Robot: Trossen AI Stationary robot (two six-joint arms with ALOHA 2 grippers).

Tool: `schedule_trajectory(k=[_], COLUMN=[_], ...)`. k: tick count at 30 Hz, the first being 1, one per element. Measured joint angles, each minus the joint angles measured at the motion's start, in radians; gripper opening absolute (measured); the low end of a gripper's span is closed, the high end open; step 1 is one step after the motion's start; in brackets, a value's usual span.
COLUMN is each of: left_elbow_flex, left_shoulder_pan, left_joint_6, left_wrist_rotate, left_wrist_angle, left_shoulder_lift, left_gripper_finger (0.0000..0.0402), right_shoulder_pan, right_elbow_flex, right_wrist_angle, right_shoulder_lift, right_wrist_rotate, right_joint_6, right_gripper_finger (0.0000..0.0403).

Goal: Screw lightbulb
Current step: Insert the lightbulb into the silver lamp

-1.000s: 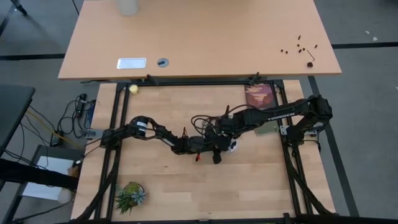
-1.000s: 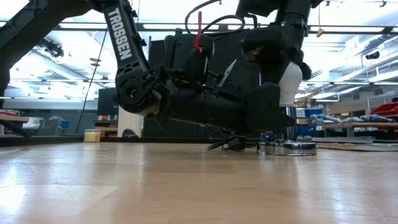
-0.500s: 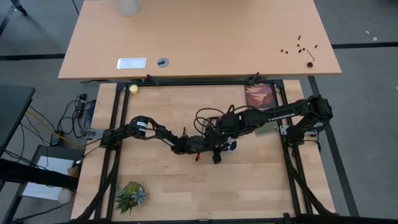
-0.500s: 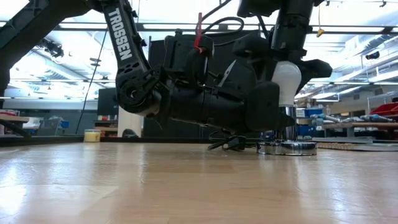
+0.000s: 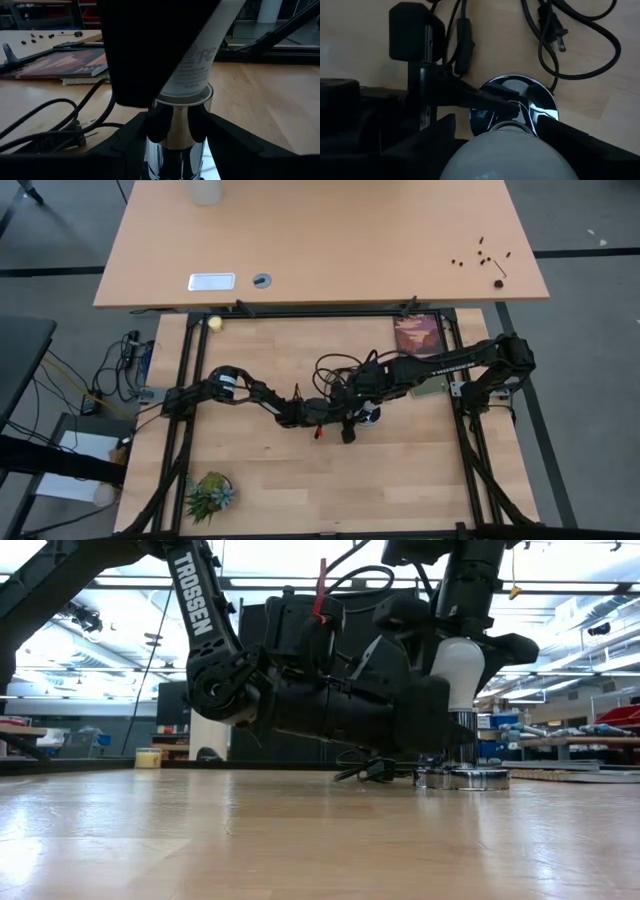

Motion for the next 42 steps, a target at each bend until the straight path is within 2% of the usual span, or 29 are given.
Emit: schedule_trajectory(k=[9, 18, 22, 30, 33, 36, 42], left_elbow_flex=[0.004, 0.004, 0.004, 0.003, 0.003, 0.003, 0.002], left_shoulder_pan=[0.003, 0.003, 0.003, 0.003, 0.003, 0.003, 0.004], left_joint_6=[0.011, 0.032, 0.032, 0.03, 0.03, 0.03, 0.029], left_wrist_rotate=[0.007, 0.003, 0.003, -0.001, -0.001, -0.001, -0.001], left_wrist_angle=[-0.022, -0.03, -0.033, -0.049, -0.051, -0.052, -0.052], left_shoulder_lift=[-0.003, -0.003, -0.003, -0.003, -0.003, -0.003, -0.003], left_gripper_finger=[0.0194, 0.0194, 0.0194, 0.0194, 0.0194, 0.0194, 0.0194], right_shoulder_pan=[-0.001, -0.004, -0.016, -0.058, -0.061, -0.048, -0.004], right_elbow_flex=[-0.005, 0.038, 0.114, 0.291, 0.372, 0.427, 0.445], right_wrist_angle=[-0.003, -0.009, -0.075, -0.335, -0.391, -0.425, -0.452], right_shoulder_lift=[-0.075, -0.08, -0.082, -0.082, -0.083, -0.083, -0.08], right_wrist_rotate=[0.013, 0.03, 0.032, 0.035, 0.035, 0.035, 0.001], right_joint_6=[-0.004, -0.101, -0.177, -0.348, -0.489, -0.721, -1.339], right_gripper_finger=[0.0336, 0.0336, 0.0337, 0.0337, 0.0337, 0.0337, 0.0336])
